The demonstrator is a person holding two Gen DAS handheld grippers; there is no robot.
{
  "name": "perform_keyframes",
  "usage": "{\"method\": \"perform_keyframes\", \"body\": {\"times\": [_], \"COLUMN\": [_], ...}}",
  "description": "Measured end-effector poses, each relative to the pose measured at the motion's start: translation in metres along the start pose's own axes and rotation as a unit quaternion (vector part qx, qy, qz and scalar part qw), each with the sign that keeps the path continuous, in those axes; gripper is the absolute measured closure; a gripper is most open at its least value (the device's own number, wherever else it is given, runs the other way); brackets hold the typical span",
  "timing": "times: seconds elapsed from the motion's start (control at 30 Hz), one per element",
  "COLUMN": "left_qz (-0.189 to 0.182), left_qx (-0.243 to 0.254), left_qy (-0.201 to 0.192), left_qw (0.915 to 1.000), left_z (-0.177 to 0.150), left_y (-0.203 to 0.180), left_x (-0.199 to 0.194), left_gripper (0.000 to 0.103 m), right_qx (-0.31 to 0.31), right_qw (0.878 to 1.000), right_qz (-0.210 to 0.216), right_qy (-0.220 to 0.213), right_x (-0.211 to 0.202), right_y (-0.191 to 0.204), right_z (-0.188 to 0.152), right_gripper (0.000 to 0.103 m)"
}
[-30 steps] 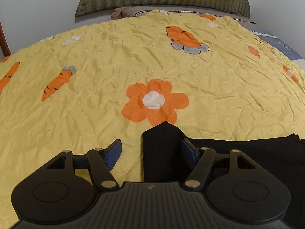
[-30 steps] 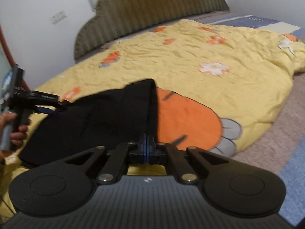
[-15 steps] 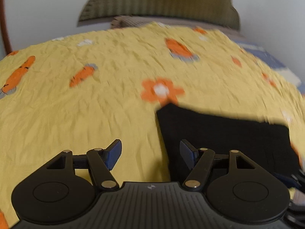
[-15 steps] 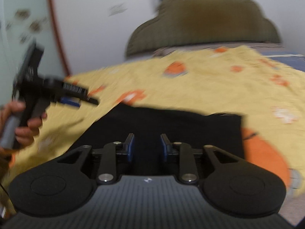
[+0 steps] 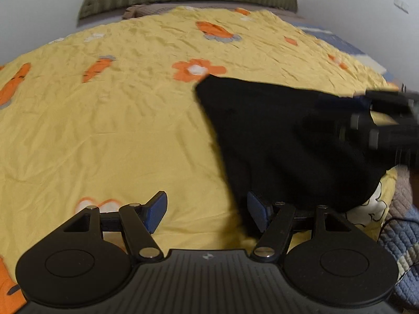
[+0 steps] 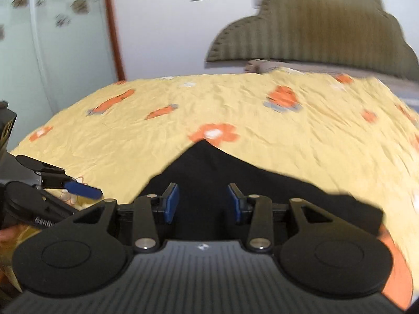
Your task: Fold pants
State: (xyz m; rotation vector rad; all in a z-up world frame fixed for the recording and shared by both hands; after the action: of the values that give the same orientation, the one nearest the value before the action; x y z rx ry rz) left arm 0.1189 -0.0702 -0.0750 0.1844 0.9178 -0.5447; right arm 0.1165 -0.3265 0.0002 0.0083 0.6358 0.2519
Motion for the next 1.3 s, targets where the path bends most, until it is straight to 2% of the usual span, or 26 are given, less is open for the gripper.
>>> {"method": "perform_keyframes", "body": {"times": [0.07,0.13,0.23,0.3,0.33,0.4,0.5,0.7,0.8,0.83,0.97,1.07,1.13,1.2,1.27,1.3], "left_qz": [0.034,0.061,0.058,0.042,0.037,0.032,0.03,0.029,0.033,0.033,0.026,0.027,0.036,0.034,0.026,0.027], "left_qx": [-0.028,-0.062,-0.113,-0.134,-0.139,-0.139,-0.128,-0.116,-0.114,-0.115,-0.109,-0.094,-0.085,-0.077,-0.056,-0.044], "left_qy": [-0.011,-0.023,-0.03,-0.028,-0.027,-0.022,-0.015,-0.023,-0.03,-0.032,-0.035,-0.039,-0.046,-0.052,-0.049,-0.044], "left_qw": [0.9989,0.996,0.9915,0.9897,0.9893,0.9895,0.9913,0.9925,0.9925,0.9923,0.9931,0.9944,0.9947,0.9951,0.9969,0.9977], "left_z": [0.002,0.006,0.011,0.011,0.01,0.007,0.003,0.007,0.011,0.013,0.022,0.032,0.044,0.059,0.08,0.09], "left_y": [0.021,0.045,0.069,0.075,0.076,0.072,0.064,0.056,0.054,0.053,0.046,0.036,0.033,0.03,0.023,0.018], "left_x": [-0.008,-0.016,-0.021,-0.02,-0.019,-0.016,-0.014,-0.017,-0.022,-0.023,-0.021,-0.014,-0.01,-0.003,0.013,0.024], "left_gripper": [0.036,0.036,0.036,0.036,0.036,0.036,0.036,0.036,0.036,0.036,0.036,0.036,0.036,0.036,0.033,0.033], "right_qx": [-0.043,-0.114,-0.246,-0.307,-0.322,-0.343,-0.365,-0.398,-0.419,-0.417,-0.375,-0.378,-0.368,-0.343,-0.286,-0.262], "right_qw": [0.999,0.993,0.969,0.952,0.946,0.939,0.931,0.915,0.906,0.907,0.925,0.923,0.926,0.936,0.954,0.962], "right_qz": [0.017,0.023,0.011,0.006,0.005,0.007,-0.001,-0.023,-0.031,-0.028,0.009,0.009,0.014,0.042,0.073,0.069], "right_qy": [0.013,0.018,0.007,0.011,0.017,0.02,0.029,0.057,0.06,0.061,0.061,0.074,0.079,0.07,0.044,0.032], "right_x": [0.011,0.013,0.001,-0.002,-0.002,0.0,0.007,0.034,0.033,0.03,0.006,0.013,0.017,0.006,-0.009,-0.012], "right_y": [0.022,0.05,0.093,0.114,0.121,0.133,0.142,0.154,0.159,0.159,0.148,0.146,0.144,0.139,0.126,0.12], "right_z": [0.002,-0.007,-0.028,-0.039,-0.044,-0.048,-0.05,-0.059,-0.068,-0.068,-0.06,-0.073,-0.075,-0.063,-0.043,-0.034], "right_gripper": [0.059,0.058,0.058,0.064,0.064,0.073,0.082,0.091,0.096,0.096,0.096,0.096,0.094,0.093,0.096,0.096]}}
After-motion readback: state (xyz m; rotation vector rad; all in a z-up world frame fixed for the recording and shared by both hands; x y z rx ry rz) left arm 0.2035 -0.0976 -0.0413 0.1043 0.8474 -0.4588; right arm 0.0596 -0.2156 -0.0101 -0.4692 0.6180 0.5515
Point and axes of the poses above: each gripper's, at about its wrist camera, not at the fingertips, and x roughly the way its jaws point, y to its left, z to its top, the point moved 4 cm from there along x, roughly the way its jaws point, and after that the axes turned 2 degrees about y, right-handed, at the moved point
